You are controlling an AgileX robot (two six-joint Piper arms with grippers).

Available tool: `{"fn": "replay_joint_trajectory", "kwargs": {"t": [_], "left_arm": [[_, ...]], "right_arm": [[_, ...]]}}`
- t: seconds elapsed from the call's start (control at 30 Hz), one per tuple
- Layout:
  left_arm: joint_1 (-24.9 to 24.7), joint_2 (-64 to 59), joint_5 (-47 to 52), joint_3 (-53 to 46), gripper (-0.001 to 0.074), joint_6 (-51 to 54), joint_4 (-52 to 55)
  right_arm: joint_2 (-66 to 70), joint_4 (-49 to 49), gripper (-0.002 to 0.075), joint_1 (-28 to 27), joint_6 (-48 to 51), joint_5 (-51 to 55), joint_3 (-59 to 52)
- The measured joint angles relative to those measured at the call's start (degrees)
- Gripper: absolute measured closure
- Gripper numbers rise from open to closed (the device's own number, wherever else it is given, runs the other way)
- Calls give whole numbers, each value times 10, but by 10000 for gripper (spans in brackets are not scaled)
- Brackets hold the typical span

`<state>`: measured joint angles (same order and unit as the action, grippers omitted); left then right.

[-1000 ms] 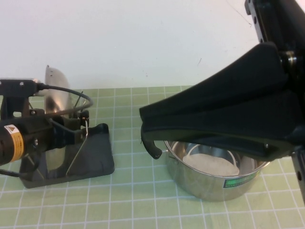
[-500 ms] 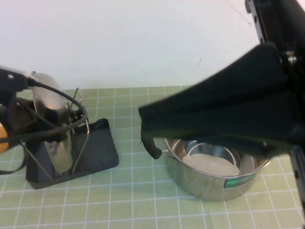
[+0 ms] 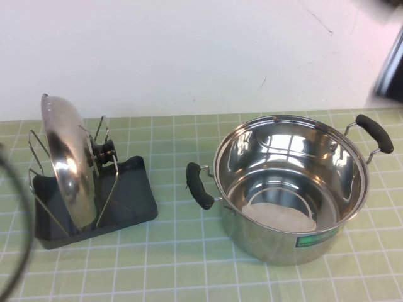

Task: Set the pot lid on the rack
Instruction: Place the pot lid on the pot rack

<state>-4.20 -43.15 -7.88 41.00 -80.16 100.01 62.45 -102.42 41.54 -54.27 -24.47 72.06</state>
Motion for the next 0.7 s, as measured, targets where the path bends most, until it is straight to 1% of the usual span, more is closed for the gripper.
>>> {"fn": "replay_joint_trajectory", "kwargs": {"t": [0.1,0.2,0.3,0.4,0.47,0.5,0.57,0.67,0.7], "left_arm": [[0,44,104,0,729,32,-1],[0,68,233,0,732,82,-35],[0,77,354,0,734,159,-132],[0,80,442,0,734,253,-298],[0,80,470,0,734,298,-417],[0,80,474,0,734,323,-487],[0,80,470,0,734,399,-620],[0,82,458,-1,734,577,-851],[0,87,456,-2,734,643,-922]], "right_arm": [[-17,9,726,0,81,161,0],[-34,38,726,0,174,342,0],[-49,164,726,0,343,515,0],[-55,314,727,0,529,711,0],[-55,423,727,-1,611,836,0],[-56,468,727,-1,637,875,0],[-65,580,727,-1,696,932,0],[-103,735,727,-1,749,954,-4],[-120,769,727,-1,756,955,-11]]}}
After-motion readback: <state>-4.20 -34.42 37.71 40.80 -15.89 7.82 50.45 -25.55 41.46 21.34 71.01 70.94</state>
